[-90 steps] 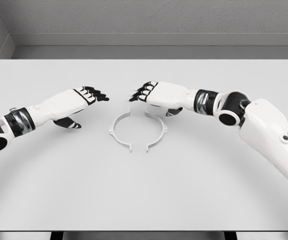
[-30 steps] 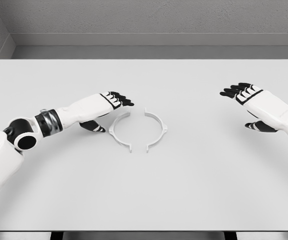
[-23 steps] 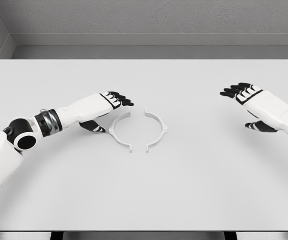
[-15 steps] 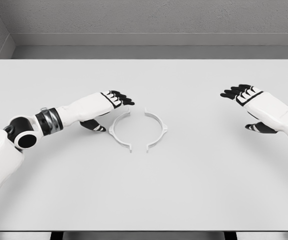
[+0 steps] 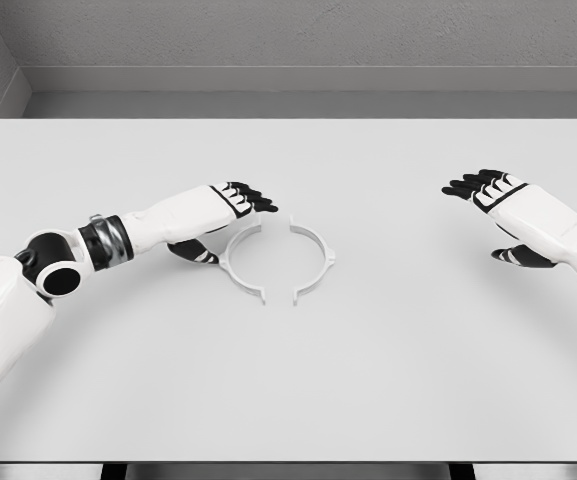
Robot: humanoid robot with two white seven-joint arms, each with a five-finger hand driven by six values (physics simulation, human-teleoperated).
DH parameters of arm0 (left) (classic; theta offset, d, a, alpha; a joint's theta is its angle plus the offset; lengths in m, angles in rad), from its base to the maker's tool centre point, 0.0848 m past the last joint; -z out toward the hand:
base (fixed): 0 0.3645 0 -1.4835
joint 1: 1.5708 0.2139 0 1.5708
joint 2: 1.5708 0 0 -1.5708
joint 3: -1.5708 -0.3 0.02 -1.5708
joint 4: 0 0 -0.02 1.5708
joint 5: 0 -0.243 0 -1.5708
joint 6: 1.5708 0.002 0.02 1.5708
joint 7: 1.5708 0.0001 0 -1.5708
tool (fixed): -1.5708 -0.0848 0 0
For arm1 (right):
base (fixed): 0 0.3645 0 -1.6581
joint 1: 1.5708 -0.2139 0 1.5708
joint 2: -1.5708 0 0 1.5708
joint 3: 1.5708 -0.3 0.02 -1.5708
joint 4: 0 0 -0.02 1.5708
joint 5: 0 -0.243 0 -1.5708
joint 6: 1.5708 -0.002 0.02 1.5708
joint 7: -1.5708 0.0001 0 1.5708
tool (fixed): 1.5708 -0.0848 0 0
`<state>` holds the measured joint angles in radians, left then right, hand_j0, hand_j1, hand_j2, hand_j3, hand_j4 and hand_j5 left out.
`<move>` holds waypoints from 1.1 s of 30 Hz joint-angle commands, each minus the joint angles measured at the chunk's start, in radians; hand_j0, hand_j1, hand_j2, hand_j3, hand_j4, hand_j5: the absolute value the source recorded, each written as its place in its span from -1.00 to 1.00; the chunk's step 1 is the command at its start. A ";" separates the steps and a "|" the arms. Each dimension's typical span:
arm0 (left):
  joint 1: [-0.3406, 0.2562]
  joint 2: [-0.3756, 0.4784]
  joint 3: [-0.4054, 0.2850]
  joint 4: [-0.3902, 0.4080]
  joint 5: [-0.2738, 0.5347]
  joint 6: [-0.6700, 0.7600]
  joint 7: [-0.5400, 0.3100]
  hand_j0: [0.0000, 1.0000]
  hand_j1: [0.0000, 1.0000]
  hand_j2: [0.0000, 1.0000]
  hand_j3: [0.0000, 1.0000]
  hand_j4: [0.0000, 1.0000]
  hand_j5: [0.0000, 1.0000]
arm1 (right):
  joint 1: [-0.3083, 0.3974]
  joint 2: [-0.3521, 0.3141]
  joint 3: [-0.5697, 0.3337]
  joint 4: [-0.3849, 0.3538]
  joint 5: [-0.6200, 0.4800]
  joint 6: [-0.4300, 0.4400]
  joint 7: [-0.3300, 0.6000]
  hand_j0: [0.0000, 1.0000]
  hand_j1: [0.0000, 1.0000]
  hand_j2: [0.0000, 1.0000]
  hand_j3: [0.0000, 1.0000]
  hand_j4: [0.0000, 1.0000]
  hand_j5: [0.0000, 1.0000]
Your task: Assemble PVC drainage pipe clamps
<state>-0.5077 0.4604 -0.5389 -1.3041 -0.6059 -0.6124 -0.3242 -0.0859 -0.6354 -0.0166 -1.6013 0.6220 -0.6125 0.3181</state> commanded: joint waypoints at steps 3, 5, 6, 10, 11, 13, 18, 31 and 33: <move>0.000 -0.006 0.000 -0.001 0.005 0.002 0.001 1.00 1.00 1.00 1.00 1.00 1.00 | 0.000 0.000 0.000 -0.002 -0.007 0.002 -0.001 1.00 1.00 1.00 1.00 1.00 1.00; 0.000 -0.017 -0.001 -0.001 0.005 0.002 0.001 1.00 1.00 1.00 1.00 1.00 1.00 | 0.000 0.000 0.000 -0.003 -0.007 0.002 -0.001 1.00 1.00 1.00 1.00 1.00 1.00; 0.000 -0.019 -0.001 -0.001 0.003 0.002 0.000 1.00 1.00 1.00 1.00 1.00 1.00 | 0.000 0.000 0.000 -0.003 -0.007 0.002 -0.001 1.00 1.00 1.00 1.00 1.00 1.00; -0.002 -0.028 -0.001 -0.001 0.001 0.002 -0.001 1.00 1.00 1.00 1.00 1.00 1.00 | -0.002 0.000 0.000 -0.003 -0.007 0.002 -0.002 1.00 1.00 1.00 1.00 1.00 1.00; -0.002 -0.032 -0.001 -0.001 0.001 0.002 -0.001 1.00 1.00 1.00 1.00 1.00 1.00 | -0.002 0.000 0.000 -0.003 -0.007 0.002 -0.001 1.00 1.00 1.00 1.00 1.00 1.00; -0.002 -0.038 -0.001 -0.001 0.000 0.002 -0.001 1.00 1.00 1.00 1.00 1.00 1.00 | -0.002 0.000 0.001 -0.003 -0.007 0.002 -0.002 1.00 1.00 1.00 1.00 1.00 1.00; -0.002 -0.043 -0.001 -0.001 -0.002 0.002 -0.003 1.00 1.00 1.00 1.00 1.00 1.00 | -0.002 0.000 0.000 -0.005 -0.007 0.002 -0.001 1.00 1.00 1.00 1.00 1.00 1.00; -0.003 -0.057 -0.001 -0.001 -0.002 0.002 -0.022 1.00 1.00 1.00 1.00 1.00 1.00 | 0.000 0.000 0.000 -0.008 -0.007 0.002 -0.001 1.00 1.00 1.00 1.00 1.00 1.00; -0.003 -0.063 -0.001 -0.001 -0.002 0.002 -0.024 1.00 1.00 1.00 1.00 1.00 1.00 | 0.000 0.000 0.000 -0.008 -0.007 0.002 -0.001 1.00 1.00 1.00 1.00 1.00 1.00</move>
<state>-0.5108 0.4016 -0.5406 -1.3052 -0.6148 -0.6125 -0.3457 -0.0859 -0.6342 -0.0166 -1.6087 0.6220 -0.6125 0.3178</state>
